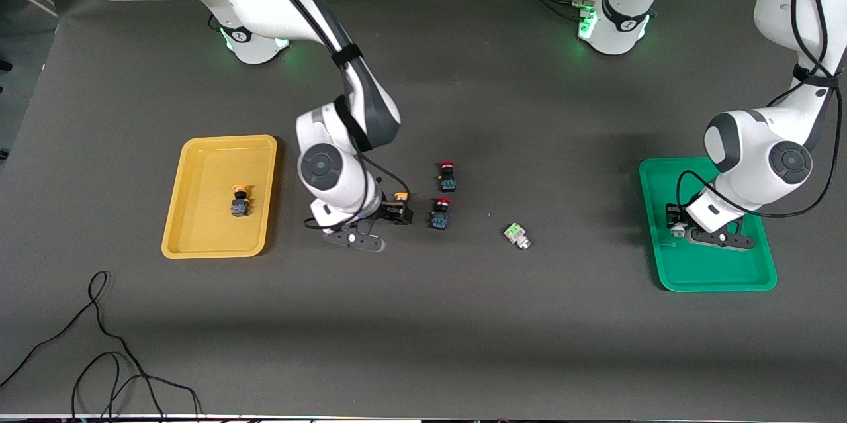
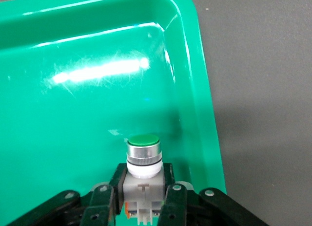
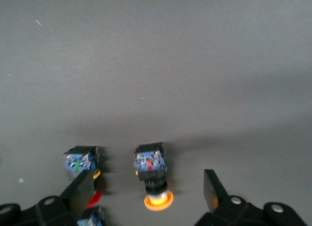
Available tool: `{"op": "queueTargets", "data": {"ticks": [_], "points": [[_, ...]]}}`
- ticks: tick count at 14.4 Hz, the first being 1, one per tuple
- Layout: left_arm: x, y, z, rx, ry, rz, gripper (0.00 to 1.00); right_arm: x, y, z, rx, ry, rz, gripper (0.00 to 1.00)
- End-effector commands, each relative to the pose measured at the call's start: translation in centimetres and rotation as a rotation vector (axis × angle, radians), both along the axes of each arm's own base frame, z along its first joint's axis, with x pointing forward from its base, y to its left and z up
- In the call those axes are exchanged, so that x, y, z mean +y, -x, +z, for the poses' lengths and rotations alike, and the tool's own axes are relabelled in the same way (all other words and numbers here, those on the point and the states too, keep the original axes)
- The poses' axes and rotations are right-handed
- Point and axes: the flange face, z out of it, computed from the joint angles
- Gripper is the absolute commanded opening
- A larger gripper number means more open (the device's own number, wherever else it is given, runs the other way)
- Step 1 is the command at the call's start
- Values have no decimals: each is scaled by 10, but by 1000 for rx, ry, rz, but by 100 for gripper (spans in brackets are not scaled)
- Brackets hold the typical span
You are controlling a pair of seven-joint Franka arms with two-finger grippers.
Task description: Place green and yellow buttons in trays
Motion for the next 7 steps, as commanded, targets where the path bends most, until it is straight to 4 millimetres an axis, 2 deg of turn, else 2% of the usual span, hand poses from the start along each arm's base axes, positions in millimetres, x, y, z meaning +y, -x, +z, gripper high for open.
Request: {"op": "queueTargets", "data": {"ticks": [1,2,4,6,7], "points": [[8,-1,0,-25,-6,-1,100,12,-2,-26,-23,7,-10,100],[8,-3,8,-32,-9,2,100,21,7,-34,-10,3,6,100],[10,-7,29,-66,-16,5,100,21,14,-49,12,16,9,100],[12,-10,62,-80,-27,1,100,29,29,-64,35,35,27,100],[12,-12,85,-59,-32,-3,100,29,31,-68,39,40,28,100]]}}
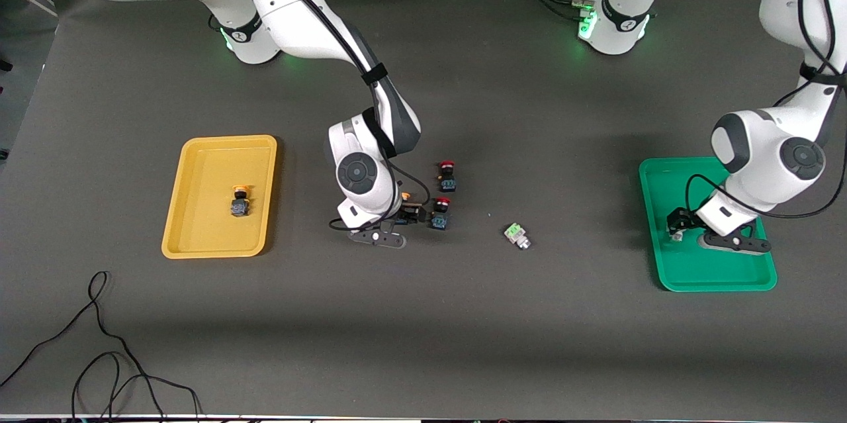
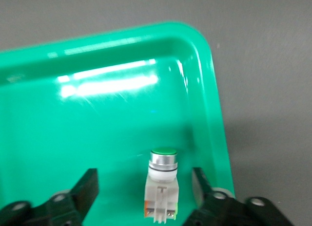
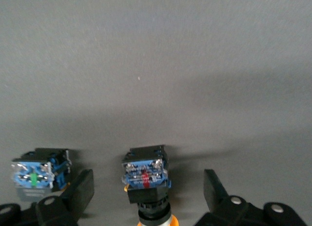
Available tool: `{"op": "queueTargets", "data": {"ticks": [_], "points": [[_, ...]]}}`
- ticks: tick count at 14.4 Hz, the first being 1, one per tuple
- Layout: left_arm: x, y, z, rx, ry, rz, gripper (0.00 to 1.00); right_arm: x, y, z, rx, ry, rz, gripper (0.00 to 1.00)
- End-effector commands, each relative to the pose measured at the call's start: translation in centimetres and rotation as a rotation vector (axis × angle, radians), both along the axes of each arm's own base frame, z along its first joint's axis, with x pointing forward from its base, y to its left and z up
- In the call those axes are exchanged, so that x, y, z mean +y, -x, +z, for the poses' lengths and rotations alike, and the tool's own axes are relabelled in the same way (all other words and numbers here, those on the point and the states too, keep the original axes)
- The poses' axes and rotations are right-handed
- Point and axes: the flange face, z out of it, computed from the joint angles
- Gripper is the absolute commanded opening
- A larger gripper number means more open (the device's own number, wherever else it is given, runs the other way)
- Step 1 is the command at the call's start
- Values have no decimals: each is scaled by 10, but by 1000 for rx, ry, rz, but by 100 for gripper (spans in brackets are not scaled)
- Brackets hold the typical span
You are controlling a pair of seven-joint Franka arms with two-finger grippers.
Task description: Place green and yellow buttons in trays
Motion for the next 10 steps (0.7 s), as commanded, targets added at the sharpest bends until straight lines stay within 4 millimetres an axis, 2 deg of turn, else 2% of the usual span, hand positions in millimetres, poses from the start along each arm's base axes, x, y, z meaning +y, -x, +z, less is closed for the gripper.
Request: {"op": "queueTargets", "data": {"ticks": [1,2,3,4,5,7,9,10], "points": [[-1,-1,78,35,-21,-20,100,6,8,-9,10,3,-11,97],[-5,-3,105,74,-20,-21,100,5,9,-10,11,4,-12,66],[-4,-9,132,105,-21,-21,100,5,8,-9,12,2,-18,10],[-4,-14,153,131,-15,-14,100,4,7,-7,10,0,-20,0],[-9,-18,169,147,-10,-16,100,4,6,-3,9,-4,-22,0],[-35,-21,184,143,5,39,100,1,1,11,1,-15,-37,0],[-86,-21,185,145,22,144,100,-6,-6,45,6,-30,-30,0],[-115,-21,185,146,30,193,100,-19,-11,68,33,-23,-38,0]]}}
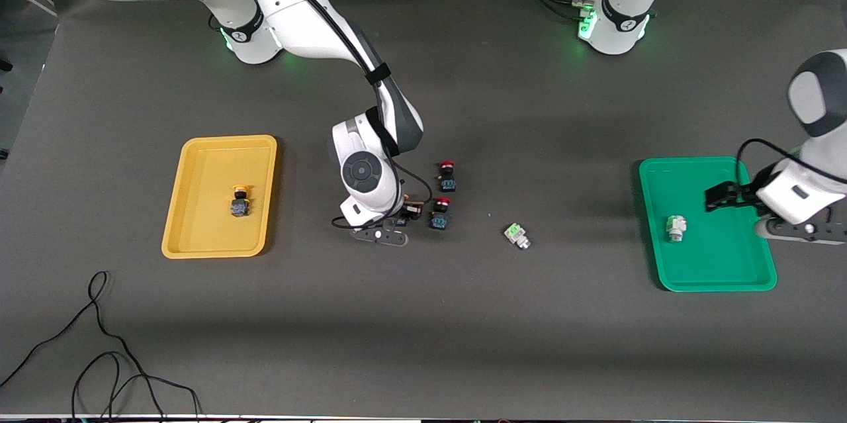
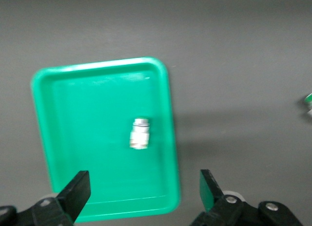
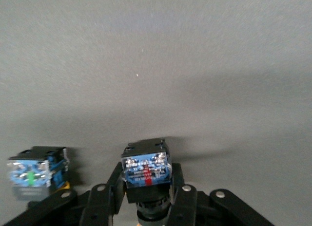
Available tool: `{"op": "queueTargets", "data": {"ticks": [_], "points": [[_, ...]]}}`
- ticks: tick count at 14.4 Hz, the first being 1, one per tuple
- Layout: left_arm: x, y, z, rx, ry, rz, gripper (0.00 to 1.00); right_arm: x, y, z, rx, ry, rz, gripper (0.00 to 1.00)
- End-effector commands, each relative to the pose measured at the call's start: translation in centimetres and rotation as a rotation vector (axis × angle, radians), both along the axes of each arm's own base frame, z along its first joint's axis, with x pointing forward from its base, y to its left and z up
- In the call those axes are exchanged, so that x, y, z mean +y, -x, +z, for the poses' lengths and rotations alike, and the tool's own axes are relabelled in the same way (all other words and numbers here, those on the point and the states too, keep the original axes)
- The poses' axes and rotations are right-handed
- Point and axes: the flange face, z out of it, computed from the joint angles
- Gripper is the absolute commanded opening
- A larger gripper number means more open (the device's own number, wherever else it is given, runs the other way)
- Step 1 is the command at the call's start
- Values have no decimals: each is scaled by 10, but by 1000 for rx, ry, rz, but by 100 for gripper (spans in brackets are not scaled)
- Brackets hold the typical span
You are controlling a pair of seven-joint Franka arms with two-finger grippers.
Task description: Place green and yellow buttons in trays
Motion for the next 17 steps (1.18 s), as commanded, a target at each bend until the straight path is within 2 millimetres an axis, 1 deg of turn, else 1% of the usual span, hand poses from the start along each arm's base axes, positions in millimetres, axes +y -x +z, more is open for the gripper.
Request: {"op": "queueTargets", "data": {"ticks": [1,2,3,4,5,6,7,8,9,10,11,13,14,15,17], "points": [[-81,1,-5,14,14,129,100,-30,-11,82,56,-32,-25,0],[-115,3,-8,15,17,169,100,-47,-14,116,86,-47,-21,0],[-148,7,-11,5,23,203,100,-69,-16,149,122,-54,-29,0],[-183,13,-14,0,27,238,100,-98,-18,180,161,-58,-38,0],[-213,20,-18,1,31,275,100,-134,-22,211,178,-66,-38,0],[-242,27,-22,-8,35,307,100,-171,-25,236,188,-68,-2,0],[-267,34,-28,-14,38,334,100,-207,-26,255,199,-61,39,0],[-286,39,-34,-21,47,354,100,-245,-27,270,211,-52,72,0],[-297,39,-50,-23,48,370,100,-280,-27,281,215,-43,118,0],[-303,36,-68,-37,43,386,100,-323,-28,286,223,-50,174,0],[-310,37,-86,-44,32,392,100,-366,-29,283,229,-71,226,0],[-312,32,-120,-42,24,410,100,-431,-30,262,241,-100,290,0],[-317,32,-134,-42,33,434,100,-454,-31,249,248,-101,315,0],[-322,32,-155,-42,27,446,100,-461,-33,237,246,-92,343,0],[-333,27,-185,-67,22,489,100,-475,-33,209,218,-62,358,0]]}}
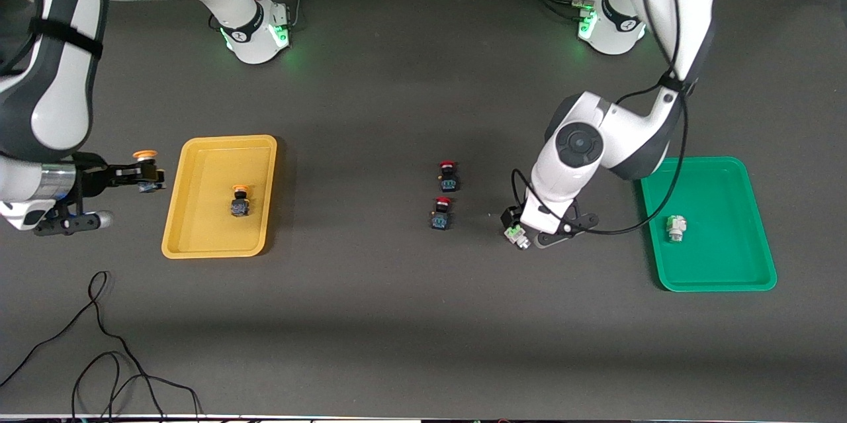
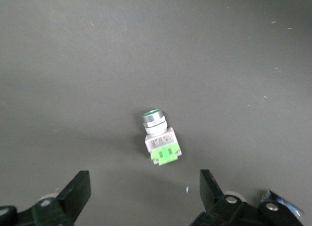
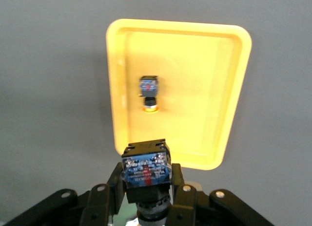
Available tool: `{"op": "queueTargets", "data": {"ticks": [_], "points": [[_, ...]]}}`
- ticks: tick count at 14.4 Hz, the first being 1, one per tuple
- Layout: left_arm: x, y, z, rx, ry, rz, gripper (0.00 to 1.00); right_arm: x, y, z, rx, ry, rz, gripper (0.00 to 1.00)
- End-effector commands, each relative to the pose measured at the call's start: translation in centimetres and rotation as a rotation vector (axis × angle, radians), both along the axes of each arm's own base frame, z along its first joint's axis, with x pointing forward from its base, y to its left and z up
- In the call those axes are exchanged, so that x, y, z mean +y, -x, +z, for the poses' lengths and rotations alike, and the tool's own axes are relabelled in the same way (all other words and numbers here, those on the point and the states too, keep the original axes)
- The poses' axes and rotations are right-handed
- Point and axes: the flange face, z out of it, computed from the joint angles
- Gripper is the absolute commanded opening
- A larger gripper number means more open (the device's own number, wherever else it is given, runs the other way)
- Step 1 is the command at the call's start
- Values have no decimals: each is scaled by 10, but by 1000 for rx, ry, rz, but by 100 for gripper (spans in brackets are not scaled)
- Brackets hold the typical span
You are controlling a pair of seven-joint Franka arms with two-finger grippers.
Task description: Place green and yellow buttons in trays
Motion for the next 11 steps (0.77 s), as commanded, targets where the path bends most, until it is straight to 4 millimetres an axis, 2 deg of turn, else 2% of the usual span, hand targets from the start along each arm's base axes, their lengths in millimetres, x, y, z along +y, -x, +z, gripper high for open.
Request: {"op": "queueTargets", "data": {"ticks": [1,4,5,7,8,10,11], "points": [[-19,-7,-34,-34,-21,52,100,-3,-1,-45,-38,49,61,0],[-25,-4,-62,-40,-22,50,99,-21,17,-116,-113,85,92,0],[-26,-2,-72,-35,-25,44,99,-21,26,-141,-142,83,100,0],[-23,-7,-77,-50,-34,41,96,-24,36,-172,-175,90,108,0],[-23,-7,-77,-54,-39,34,86,-25,38,-182,-180,82,102,0],[-24,-7,-76,-60,-45,22,29,-21,40,-212,-189,30,103,0],[-24,-7,-75,-62,-44,22,18,-21,42,-227,-193,16,102,0]]}}
